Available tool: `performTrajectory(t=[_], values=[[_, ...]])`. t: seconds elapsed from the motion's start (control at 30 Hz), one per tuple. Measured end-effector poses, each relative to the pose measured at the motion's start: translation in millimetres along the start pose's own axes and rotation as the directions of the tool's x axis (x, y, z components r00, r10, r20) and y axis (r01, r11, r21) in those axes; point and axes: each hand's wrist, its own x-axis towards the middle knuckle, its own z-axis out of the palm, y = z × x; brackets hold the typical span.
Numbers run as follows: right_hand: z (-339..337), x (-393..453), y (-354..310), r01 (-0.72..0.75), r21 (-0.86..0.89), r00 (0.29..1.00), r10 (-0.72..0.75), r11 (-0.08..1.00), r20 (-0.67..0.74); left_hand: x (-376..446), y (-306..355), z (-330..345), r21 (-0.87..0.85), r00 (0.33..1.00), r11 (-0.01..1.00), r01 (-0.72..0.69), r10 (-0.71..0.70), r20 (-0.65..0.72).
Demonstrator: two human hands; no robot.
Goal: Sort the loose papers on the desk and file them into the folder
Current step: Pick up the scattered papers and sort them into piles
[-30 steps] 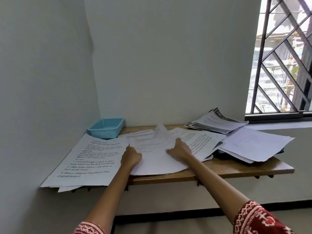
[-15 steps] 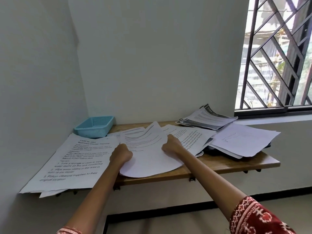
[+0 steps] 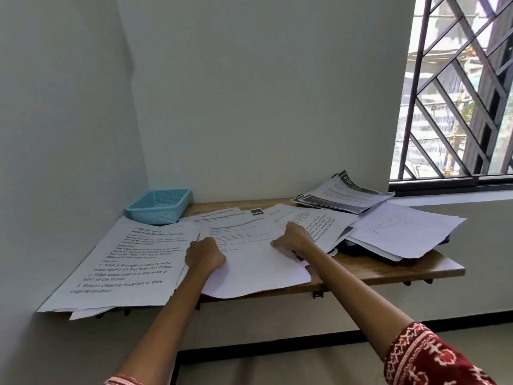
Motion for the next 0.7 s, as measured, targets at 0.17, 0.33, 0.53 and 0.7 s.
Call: performTrajectory(t=[0.17,0.33,0.53,0.7], values=[[-1,11,9,-0.025,-0.061,1.0,0.025,0.998,-0.001,2,-6,-9,-0.127,0.996,0.992,-0.025,0.035,0.08],[2,15,7,-0.016,-0.149,0.999,0.021,0.989,0.027,-2,-7,-6,-0.509,0.991,0.86,-0.029,0.091,0.098],[6,17,5,0.033,-0.245,0.999,-0.032,0.969,0.007,-7,-11,-17,-0.414,0.96,0.91,-0.032,0.143,0.242],[0,25,-7,0.021,-0.337,0.999,-0.003,0.941,0.054,4,-10,-23,-0.317,0.92,0.946,-0.07,0.183,0.345]])
